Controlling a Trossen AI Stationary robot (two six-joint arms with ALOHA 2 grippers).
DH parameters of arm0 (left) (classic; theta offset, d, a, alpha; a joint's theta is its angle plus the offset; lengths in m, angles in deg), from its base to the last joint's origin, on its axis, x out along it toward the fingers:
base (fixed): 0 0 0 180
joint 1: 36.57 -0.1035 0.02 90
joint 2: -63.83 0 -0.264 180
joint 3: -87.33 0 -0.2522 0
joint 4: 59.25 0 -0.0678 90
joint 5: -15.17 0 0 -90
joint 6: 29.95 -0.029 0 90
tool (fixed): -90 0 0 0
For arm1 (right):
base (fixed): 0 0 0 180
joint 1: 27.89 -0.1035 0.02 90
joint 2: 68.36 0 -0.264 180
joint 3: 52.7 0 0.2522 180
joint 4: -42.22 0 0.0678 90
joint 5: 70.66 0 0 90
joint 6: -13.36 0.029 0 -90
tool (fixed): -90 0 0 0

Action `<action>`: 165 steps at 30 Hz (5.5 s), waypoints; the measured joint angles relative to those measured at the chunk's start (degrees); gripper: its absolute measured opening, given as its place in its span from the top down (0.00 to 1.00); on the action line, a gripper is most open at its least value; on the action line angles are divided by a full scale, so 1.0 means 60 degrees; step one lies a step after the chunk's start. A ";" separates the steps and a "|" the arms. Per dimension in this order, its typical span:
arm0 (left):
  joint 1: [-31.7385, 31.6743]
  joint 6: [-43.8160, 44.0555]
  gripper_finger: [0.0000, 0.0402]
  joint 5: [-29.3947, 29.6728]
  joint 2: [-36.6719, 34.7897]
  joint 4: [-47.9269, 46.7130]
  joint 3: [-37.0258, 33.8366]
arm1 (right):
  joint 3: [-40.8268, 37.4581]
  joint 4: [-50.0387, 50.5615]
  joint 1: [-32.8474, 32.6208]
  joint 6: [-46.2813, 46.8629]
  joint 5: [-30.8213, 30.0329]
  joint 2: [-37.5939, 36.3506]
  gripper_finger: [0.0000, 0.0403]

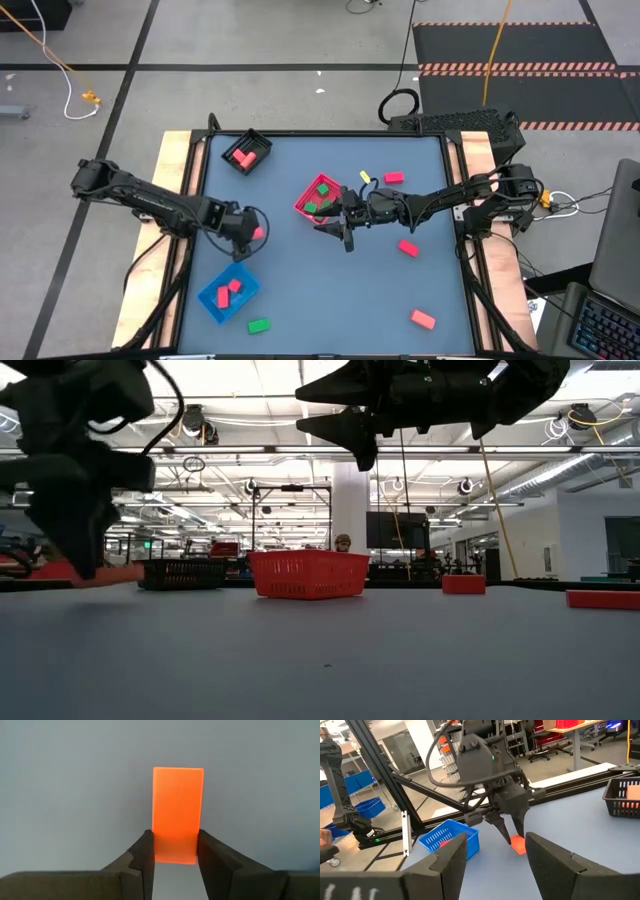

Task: Sort & place blocks by color
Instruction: Put the orange block into the black bin, then put the green block into the orange bin

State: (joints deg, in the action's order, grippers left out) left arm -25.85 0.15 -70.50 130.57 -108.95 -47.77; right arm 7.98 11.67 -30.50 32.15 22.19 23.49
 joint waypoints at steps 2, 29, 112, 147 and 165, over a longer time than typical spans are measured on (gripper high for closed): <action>0.0000 -0.0223 0.71 0.0004 0.0000 0.0014 0.0295 | 0.0000 0.0000 0.0000 0.0000 0.0000 0.0000 0.51; -0.6874 -0.3510 0.71 0.2108 0.0000 -0.0330 0.2863 | 0.0000 0.0000 0.0023 -0.0109 0.0007 0.0000 0.51; 0.6297 0.4101 0.31 0.1361 0.5864 -0.1227 0.7529 | 0.0004 0.0652 -0.0499 0.0506 0.0045 0.0004 0.51; 0.6513 0.6328 0.34 -0.0298 0.8174 -0.2258 0.8025 | 0.0004 0.0941 -0.2042 0.1111 0.0040 0.0004 0.51; 0.5948 0.5410 0.67 -0.0617 0.7941 -0.1459 0.8724 | 0.0004 0.1020 -0.2095 0.1264 0.0036 0.0004 0.51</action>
State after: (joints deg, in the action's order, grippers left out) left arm 9.84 32.61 -74.20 178.22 -117.71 4.57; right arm 8.00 17.79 -43.07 39.73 22.41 23.51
